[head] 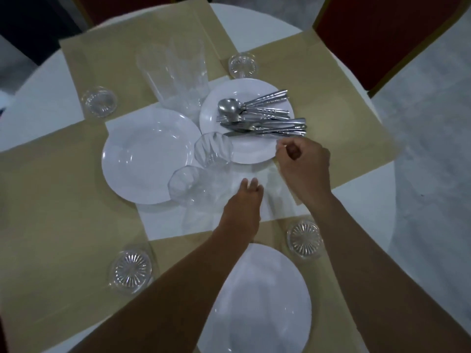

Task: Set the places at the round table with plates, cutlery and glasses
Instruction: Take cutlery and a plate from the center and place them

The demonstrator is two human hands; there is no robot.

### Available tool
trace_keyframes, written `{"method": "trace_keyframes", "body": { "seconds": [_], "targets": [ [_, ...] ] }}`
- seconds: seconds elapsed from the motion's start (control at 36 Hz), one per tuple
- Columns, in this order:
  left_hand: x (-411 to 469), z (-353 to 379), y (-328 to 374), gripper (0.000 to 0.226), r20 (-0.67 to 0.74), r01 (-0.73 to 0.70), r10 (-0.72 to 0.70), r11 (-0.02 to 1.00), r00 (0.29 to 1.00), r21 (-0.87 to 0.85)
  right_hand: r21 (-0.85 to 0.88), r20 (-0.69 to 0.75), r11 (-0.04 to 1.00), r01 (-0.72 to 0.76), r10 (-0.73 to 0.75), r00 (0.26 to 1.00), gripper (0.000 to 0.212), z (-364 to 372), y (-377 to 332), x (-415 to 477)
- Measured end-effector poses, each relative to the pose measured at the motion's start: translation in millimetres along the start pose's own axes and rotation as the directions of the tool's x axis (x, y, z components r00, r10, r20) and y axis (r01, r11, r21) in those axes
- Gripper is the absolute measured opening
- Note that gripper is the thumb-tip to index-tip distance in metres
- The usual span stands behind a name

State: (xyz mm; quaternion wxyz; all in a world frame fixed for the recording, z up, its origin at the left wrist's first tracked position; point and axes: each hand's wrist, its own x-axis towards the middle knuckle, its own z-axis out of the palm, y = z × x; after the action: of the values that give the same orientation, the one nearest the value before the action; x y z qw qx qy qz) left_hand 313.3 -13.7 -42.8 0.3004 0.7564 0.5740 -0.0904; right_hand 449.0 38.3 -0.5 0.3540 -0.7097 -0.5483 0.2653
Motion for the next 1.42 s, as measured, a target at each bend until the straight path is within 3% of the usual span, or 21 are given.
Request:
{"method": "trace_keyframes", "body": {
  "seconds": [0.19, 0.31, 0.44, 0.78, 1.0, 1.22, 1.42],
  "targets": [
    [6.8, -0.2, -1.6, 0.077, 0.032, -0.007, 0.006, 0.999, 0.999, 0.036, -0.179, 0.142, 0.968, 0.175, -0.151, 0.978, 0.022, 36.8, -9.2, 61.7],
    [8.7, 5.7, -3.1, 0.077, 0.043, -0.018, 0.014, 0.996, 0.999, 0.082, -0.399, 0.232, 0.873, 0.281, -0.201, 0.952, 0.029, 57.1, -10.2, 92.9],
    [13.5, 6.8, -4.0, 0.077, 0.095, -0.023, 0.011, 0.991, 0.995, 0.129, -0.537, 0.247, 0.768, 0.348, -0.25, 0.936, 0.036, 69.9, -12.3, 114.1],
    [14.4, 5.8, -2.7, 0.08, 0.132, -0.025, 0.008, 0.992, 0.991, 0.122, -0.62, 0.301, 0.663, 0.419, -0.292, 0.908, 0.037, 79.2, -11.6, 138.9],
    [14.6, 3.4, -2.6, 0.081, 0.148, -0.031, 0.016, 0.994, 0.989, 0.1, -0.66, 0.313, 0.626, 0.416, -0.274, 0.909, 0.02, 81.8, -20.3, 148.2],
    [11.9, 4.0, -1.9, 0.076, 0.104, -0.031, 0.022, 0.996, 0.994, 0.089, -0.591, 0.266, 0.73, 0.345, -0.227, 0.937, 0.019, 77.1, -15.5, 147.4],
    [13.8, 5.5, -1.7, 0.076, 0.077, -0.034, 0.024, 0.99, 0.997, 0.139, -0.504, 0.139, 0.811, 0.298, -0.264, 0.954, 0.016, 66.9, -11.7, 133.9]
  ]
}}
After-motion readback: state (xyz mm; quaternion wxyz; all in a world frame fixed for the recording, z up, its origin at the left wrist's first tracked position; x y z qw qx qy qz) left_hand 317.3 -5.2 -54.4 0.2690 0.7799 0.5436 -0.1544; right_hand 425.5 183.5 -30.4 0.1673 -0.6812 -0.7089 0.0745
